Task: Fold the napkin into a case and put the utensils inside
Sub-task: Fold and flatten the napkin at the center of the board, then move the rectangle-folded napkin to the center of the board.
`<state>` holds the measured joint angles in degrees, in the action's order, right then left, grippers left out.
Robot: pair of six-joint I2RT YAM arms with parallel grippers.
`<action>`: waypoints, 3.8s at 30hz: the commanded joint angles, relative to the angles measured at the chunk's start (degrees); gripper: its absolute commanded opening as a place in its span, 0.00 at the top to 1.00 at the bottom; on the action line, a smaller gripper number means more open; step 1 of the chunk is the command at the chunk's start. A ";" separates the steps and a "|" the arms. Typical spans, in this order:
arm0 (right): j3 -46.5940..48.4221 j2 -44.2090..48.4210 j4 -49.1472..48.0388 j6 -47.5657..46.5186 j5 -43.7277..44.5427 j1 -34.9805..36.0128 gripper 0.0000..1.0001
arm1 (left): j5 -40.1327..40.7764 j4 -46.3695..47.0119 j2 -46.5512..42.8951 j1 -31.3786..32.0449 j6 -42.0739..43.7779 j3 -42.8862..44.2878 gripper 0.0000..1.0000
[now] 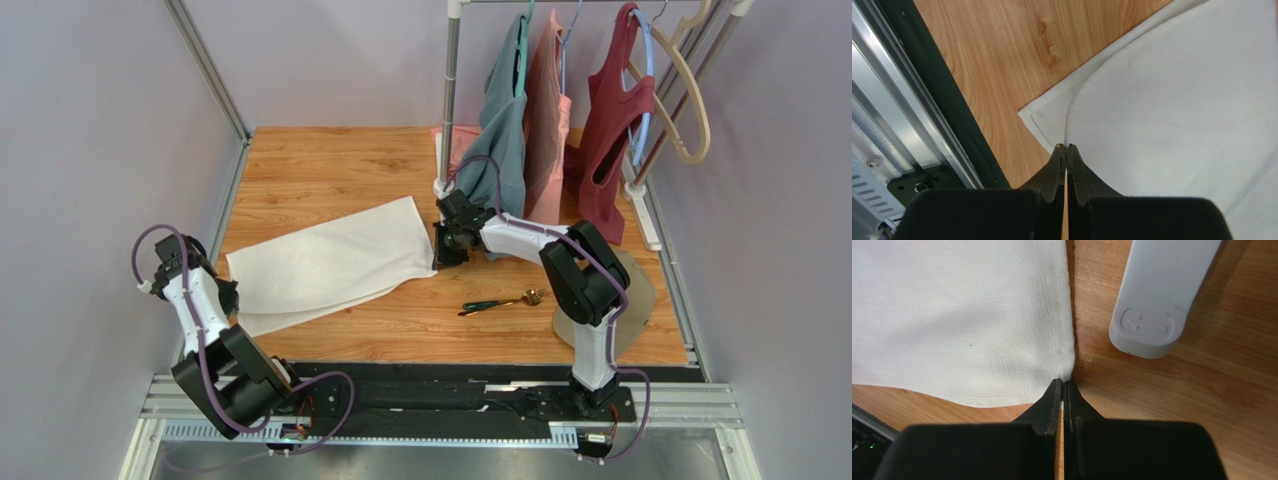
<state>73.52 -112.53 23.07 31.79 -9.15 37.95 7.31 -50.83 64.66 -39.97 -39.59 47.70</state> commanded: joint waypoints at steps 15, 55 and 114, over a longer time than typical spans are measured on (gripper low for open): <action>-0.83 -1.20 3.12 -1.03 0.09 -0.16 1.00 | 2.71 3.46 3.98 -1.96 -3.03 -4.64 1.00; 1.80 6.17 7.59 -6.30 -1.85 -0.07 0.41 | -9.48 8.90 -4.21 1.88 5.04 2.57 0.39; 26.51 -7.53 1.36 -15.62 -0.44 -0.60 0.41 | -14.70 7.33 36.32 9.55 29.75 25.14 0.48</action>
<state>100.79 -121.84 24.82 18.06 -9.56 37.69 -7.25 -42.24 100.20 -29.87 -13.10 68.23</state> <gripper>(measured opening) 0.595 0.553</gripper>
